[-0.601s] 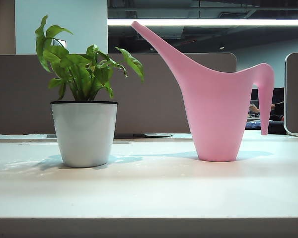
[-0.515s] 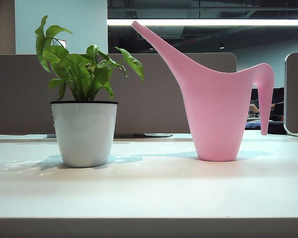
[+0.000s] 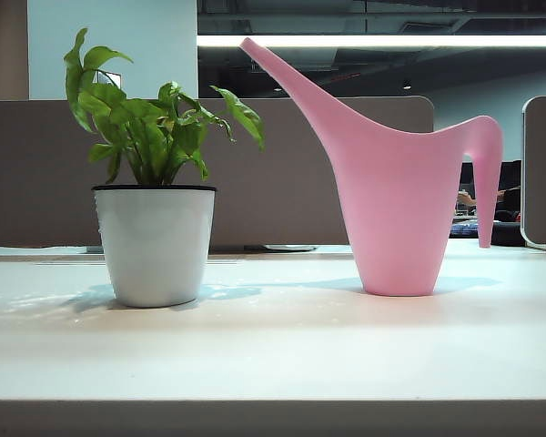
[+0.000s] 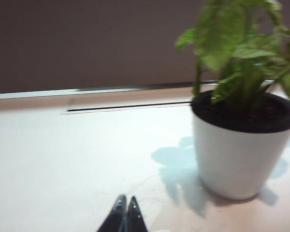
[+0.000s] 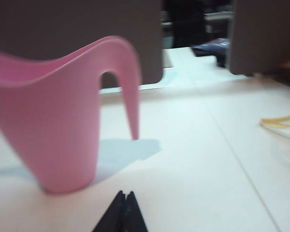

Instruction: Pick up the watering can from the table, water the potted plant, and put the can back.

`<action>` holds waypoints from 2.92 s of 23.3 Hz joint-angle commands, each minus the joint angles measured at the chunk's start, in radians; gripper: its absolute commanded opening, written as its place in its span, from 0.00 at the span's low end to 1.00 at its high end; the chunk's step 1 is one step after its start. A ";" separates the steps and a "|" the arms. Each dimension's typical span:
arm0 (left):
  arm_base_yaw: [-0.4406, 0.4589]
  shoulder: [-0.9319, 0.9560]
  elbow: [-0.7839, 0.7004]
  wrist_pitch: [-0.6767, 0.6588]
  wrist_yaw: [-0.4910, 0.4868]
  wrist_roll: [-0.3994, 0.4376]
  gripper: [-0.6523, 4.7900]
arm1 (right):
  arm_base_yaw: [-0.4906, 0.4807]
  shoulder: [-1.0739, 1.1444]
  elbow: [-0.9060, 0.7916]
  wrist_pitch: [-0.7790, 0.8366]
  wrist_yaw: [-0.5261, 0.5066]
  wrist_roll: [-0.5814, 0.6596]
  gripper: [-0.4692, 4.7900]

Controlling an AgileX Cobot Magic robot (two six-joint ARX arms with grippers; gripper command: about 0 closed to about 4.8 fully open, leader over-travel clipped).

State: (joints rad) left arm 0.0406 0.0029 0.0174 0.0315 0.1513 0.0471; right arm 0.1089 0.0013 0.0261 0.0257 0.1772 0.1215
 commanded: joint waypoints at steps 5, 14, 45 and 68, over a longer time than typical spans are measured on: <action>-0.002 0.031 0.313 -0.173 0.030 -0.087 0.11 | 0.000 0.004 0.245 -0.017 0.040 0.007 0.08; -0.145 0.392 0.654 -0.222 0.073 -0.053 0.11 | 0.000 0.295 0.557 -0.059 0.061 -0.104 0.08; -0.354 0.814 1.150 -0.797 0.003 0.185 0.11 | 0.000 0.985 0.895 -0.339 -0.019 -0.232 0.52; -0.354 0.814 1.150 -0.767 0.002 0.189 0.11 | -0.241 1.541 0.693 0.541 -0.558 -0.241 0.80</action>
State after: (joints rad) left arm -0.3122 0.8196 1.1618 -0.7471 0.1520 0.2352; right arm -0.1303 1.5295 0.7135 0.4984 -0.3553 -0.1440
